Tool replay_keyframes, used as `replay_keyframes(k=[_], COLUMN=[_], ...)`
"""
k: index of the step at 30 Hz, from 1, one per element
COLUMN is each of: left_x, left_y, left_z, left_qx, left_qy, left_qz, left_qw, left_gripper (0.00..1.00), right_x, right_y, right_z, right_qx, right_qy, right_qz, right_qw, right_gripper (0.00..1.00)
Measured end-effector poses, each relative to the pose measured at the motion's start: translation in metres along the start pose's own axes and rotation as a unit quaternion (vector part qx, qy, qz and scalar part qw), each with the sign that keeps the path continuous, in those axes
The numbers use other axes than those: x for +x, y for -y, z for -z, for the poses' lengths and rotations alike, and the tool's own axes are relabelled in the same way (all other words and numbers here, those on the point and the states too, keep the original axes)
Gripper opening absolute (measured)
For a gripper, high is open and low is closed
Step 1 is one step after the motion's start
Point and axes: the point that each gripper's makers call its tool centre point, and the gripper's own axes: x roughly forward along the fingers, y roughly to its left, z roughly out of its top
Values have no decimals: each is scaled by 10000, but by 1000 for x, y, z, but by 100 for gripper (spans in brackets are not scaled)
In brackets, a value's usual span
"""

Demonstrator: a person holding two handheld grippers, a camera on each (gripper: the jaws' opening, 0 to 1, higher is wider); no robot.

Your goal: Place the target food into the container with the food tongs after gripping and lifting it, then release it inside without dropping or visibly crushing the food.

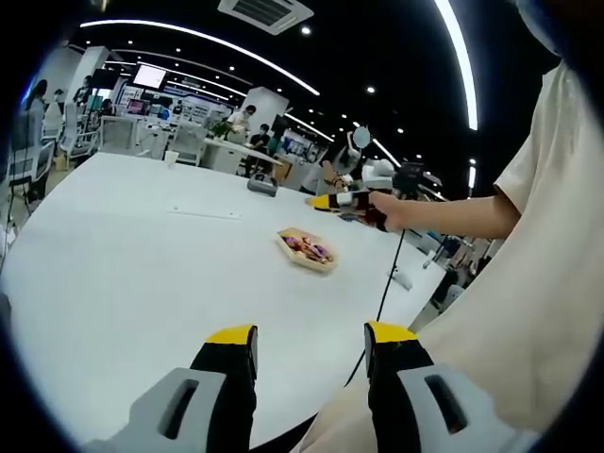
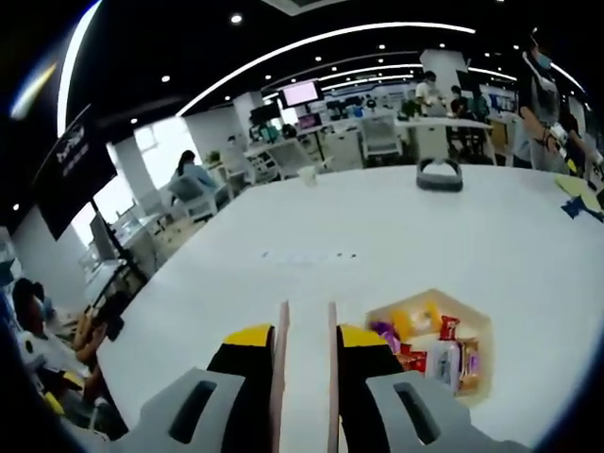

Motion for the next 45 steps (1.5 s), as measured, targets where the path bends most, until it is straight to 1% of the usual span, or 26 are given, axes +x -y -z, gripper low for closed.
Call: replay_keyframes(k=[3, 4, 7, 12, 13, 14, 15, 20, 21, 22, 25, 26, 28, 29, 32, 33, 39, 40, 41, 42, 45], left_x=[1, 1, 1, 0, 0, 0, 0, 0, 0, 1, 1, 1, 2, 2, 1, 2, 3, 4, 5, 5, 7], left_y=[0, 0, 1, 0, -1, -1, -2, -3, -3, -3, -4, -4, -4, -4, -2, -2, -2, -2, -2, -1, 1], left_z=[0, 1, 1, 0, 0, 0, 0, -1, -1, -1, -3, -4, -5, -7, -13, -17, -26, -28, -28, -29, -32], left_qx=[-6, -8, -12, -13, -10, -14, -15, 2, 8, 16, 40, 56, 72, 104, 120, 123, 179, 194, 200, 217, 251], left_qy=[6, 5, 3, 5, 2, -2, -4, -17, -21, -24, -25, -28, -38, -37, 2, 27, 69, 66, 65, 63, 61], left_qz=[10, 11, 17, 13, 13, 11, 9, 27, 34, 40, 54, 65, 70, 93, 132, 152, 226, 253, 261, 281, 335], left_qw=[10000, 10000, 10000, 10000, 10000, 10000, 10000, 10000, 10000, 10000, 10000, 10000, 9999, 9999, 9998, 9998, 9996, 9995, 9994, 9993, 9991], left_gripper=[45, 45, 45, 45, 45, 45, 45, 44, 44, 45, 45, 45, 45, 45, 45, 45, 44, 44, 44, 44, 44], right_x=[5, 7, 13, 19, 20, 20, 21, 19, 18, 17, 15, 12, 10, 6, 2, -2, -12, -16, -17, -21, -27], right_y=[-14, -21, -31, -48, -56, -62, -63, -86, -89, -97, -105, -112, -117, -124, -131, -138, -149, -153, -154, -159, -166], right_z=[8, 12, 20, 28, 32, 34, 35, 42, 44, 46, 48, 49, 50, 51, 51, 51, 52, 54, 54, 56, 57], right_qx=[-74, -122, -228, -239, -258, -352, -371, -453, -491, -550, -589, -602, -620, -679, -675, -695, -677, -667, -666, -666, -680], right_qy=[-110, -189, -296, -389, -448, -499, -511, -613, -628, -678, -691, -700, -693, -689, -663, -655, -640, -652, -655, -686, -696], right_qz=[-166, -279, -429, -727, -887, -974, -989, -1351, -1392, -1517, -1625, -1740, -1794, -1913, -2011, -2065, -2258, -2353, -2377, -2491, -2634], right_qw=[9998, 9994, 9984, 9963, 9947, 9934, 9931, 9879, 9870, 9846, 9825, 9804, 9794, 9767, 9750, 9738, 9697, 9674, 9669, 9637, 9598], right_gripper=[25, 25, 25, 25, 25, 25, 25, 25, 25, 25, 26, 26, 25, 25, 26, 26, 26, 26, 26, 26, 26])
